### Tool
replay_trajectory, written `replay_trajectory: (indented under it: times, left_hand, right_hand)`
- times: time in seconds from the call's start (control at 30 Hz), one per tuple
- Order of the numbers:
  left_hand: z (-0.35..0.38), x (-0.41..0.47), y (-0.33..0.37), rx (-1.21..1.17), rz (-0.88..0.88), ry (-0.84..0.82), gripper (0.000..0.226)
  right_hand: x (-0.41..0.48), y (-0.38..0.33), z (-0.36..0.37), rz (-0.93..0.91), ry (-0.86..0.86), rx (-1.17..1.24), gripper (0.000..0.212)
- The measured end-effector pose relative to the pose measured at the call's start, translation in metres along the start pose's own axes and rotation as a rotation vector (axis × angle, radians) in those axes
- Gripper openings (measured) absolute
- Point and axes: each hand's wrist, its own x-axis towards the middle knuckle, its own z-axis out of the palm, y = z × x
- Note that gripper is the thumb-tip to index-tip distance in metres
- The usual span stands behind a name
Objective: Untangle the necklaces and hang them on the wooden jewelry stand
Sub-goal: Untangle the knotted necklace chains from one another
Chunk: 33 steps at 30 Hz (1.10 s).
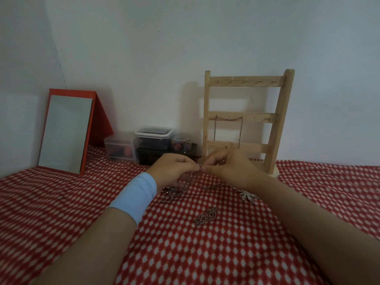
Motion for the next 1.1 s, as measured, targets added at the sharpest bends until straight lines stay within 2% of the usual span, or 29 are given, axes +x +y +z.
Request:
replay_trajectory:
  times: [0.1, 0.2, 0.33, 0.43, 0.53, 0.67, 0.77, 0.87, 1.0, 1.1]
  left_hand:
    - [0.007, 0.004, 0.002, 0.001, -0.074, 0.031, 0.012]
    - [0.008, 0.004, 0.005, -0.018, -0.152, 0.070, 0.023]
    - [0.010, 0.007, 0.003, -0.027, -0.136, 0.033, 0.018]
    - [0.013, 0.008, 0.007, 0.032, -0.091, 0.015, 0.026]
    - [0.013, 0.007, 0.010, 0.102, -0.044, -0.004, 0.021]
    - [0.010, 0.004, 0.013, 0.189, -0.076, -0.082, 0.022]
    - [0.009, 0.001, 0.013, 0.162, -0.101, -0.122, 0.021]
    - [0.011, 0.001, 0.018, 0.135, -0.026, -0.072, 0.016]
    - [0.017, -0.001, 0.024, 0.034, -0.035, -0.050, 0.021]
    - [0.010, -0.003, 0.017, 0.058, 0.099, -0.059, 0.011]
  right_hand:
    - [-0.002, 0.000, 0.001, -0.023, 0.013, -0.026, 0.009]
    - [-0.002, 0.001, 0.001, -0.023, 0.044, 0.118, 0.009]
    - [-0.003, 0.000, 0.001, 0.107, -0.101, 0.326, 0.022]
    - [-0.002, 0.000, -0.002, 0.131, -0.130, 0.248, 0.027]
    - [-0.001, -0.002, -0.009, 0.111, -0.127, 0.172, 0.038]
    - [-0.002, 0.000, -0.006, 0.071, -0.186, 0.413, 0.031]
    - [-0.001, 0.001, -0.002, 0.050, -0.218, 0.528, 0.034]
    - [0.000, 0.001, -0.003, 0.095, -0.219, 0.514, 0.039]
    - [0.001, 0.001, -0.006, 0.151, -0.177, 0.559, 0.026]
    - [0.002, -0.001, -0.010, 0.191, -0.122, 0.511, 0.019]
